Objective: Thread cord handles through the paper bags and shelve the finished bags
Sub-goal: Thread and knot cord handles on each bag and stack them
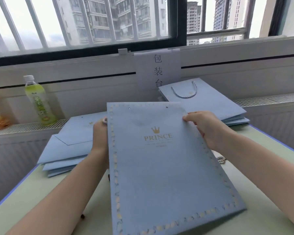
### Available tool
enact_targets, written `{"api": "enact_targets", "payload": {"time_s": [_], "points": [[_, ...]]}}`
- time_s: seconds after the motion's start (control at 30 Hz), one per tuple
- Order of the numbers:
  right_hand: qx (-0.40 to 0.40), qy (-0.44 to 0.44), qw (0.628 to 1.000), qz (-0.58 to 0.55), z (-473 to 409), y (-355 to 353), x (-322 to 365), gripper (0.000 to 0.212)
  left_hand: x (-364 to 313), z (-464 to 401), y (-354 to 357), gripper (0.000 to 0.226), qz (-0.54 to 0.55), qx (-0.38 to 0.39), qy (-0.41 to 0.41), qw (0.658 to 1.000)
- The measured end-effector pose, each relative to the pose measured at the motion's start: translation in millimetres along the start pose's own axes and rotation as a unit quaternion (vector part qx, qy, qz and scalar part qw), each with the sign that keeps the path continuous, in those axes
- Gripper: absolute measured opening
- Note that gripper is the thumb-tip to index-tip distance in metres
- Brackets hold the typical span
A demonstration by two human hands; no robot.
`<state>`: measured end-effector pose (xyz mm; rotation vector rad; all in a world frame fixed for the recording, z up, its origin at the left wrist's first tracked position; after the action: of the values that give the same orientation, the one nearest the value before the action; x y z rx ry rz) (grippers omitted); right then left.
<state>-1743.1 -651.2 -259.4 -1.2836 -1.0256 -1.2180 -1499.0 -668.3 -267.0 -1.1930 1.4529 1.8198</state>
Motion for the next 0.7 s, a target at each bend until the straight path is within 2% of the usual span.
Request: {"api": "enact_targets", "payload": {"time_s": [0.07, 0.13, 0.17, 0.27, 0.33, 0.4, 0.43, 0.47, 0.5, 0.57, 0.7], "points": [[-0.030, -0.025, 0.997, 0.069, -2.8, -0.5, 0.5, 0.015, 0.4, -1.7, -2.0, 0.022, 0.049, -0.022, 0.003, 0.999], [-0.062, -0.067, 0.984, 0.152, -5.1, 3.1, -0.7, 0.022, -3.8, 1.8, -3.1, 0.020, 0.100, -0.030, -0.030, 0.994], [-0.076, -0.086, 0.974, 0.197, -5.9, 5.3, -3.1, 0.022, -4.7, -1.5, -5.8, 0.023, 0.091, -0.023, -0.031, 0.995], [-0.049, -0.093, 0.938, 0.331, -3.3, 13.5, -8.4, 0.019, -5.9, -5.0, -7.2, 0.017, -0.107, 0.020, 0.031, 0.994], [-0.031, -0.086, 0.896, 0.435, -1.1, 16.0, -11.4, 0.019, -2.6, -5.4, -7.0, 0.011, -0.275, 0.051, 0.109, 0.954], [-0.037, -0.112, 0.841, 0.528, 1.0, 14.2, -12.1, 0.025, 2.9, -8.5, -9.9, 0.017, -0.455, 0.045, 0.200, 0.867], [-0.035, -0.125, 0.819, 0.559, 2.2, 12.3, -11.9, 0.027, 6.2, -8.7, -10.8, 0.020, -0.531, 0.041, 0.227, 0.815], [-0.026, -0.133, 0.801, 0.582, 2.4, 9.7, -12.1, 0.029, 9.3, -5.8, -10.0, 0.026, -0.574, 0.041, 0.237, 0.782], [-0.008, -0.135, 0.789, 0.599, 2.4, 7.5, -12.8, 0.029, 12.1, -5.0, -9.7, 0.034, -0.593, 0.049, 0.231, 0.770], [0.037, -0.123, 0.772, 0.623, 3.7, 4.8, -12.6, 0.026, 15.2, -4.4, -10.0, 0.045, -0.593, 0.063, 0.213, 0.774], [0.079, -0.116, 0.738, 0.661, 9.5, 4.3, -8.6, 0.017, 14.6, -6.8, -10.5, 0.051, -0.598, 0.058, 0.228, 0.766]]}}
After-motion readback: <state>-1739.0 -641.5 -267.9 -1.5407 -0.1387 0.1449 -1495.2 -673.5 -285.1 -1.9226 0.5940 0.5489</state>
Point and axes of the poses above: each hand's wrist, its own z-axis away from the middle knuckle, its own y-axis out of the palm, x = y × z, the point moved 1 cm from there along -z, towards the middle knuckle, and after that the axes turned 9 degrees about z, right-handed, at the moved point
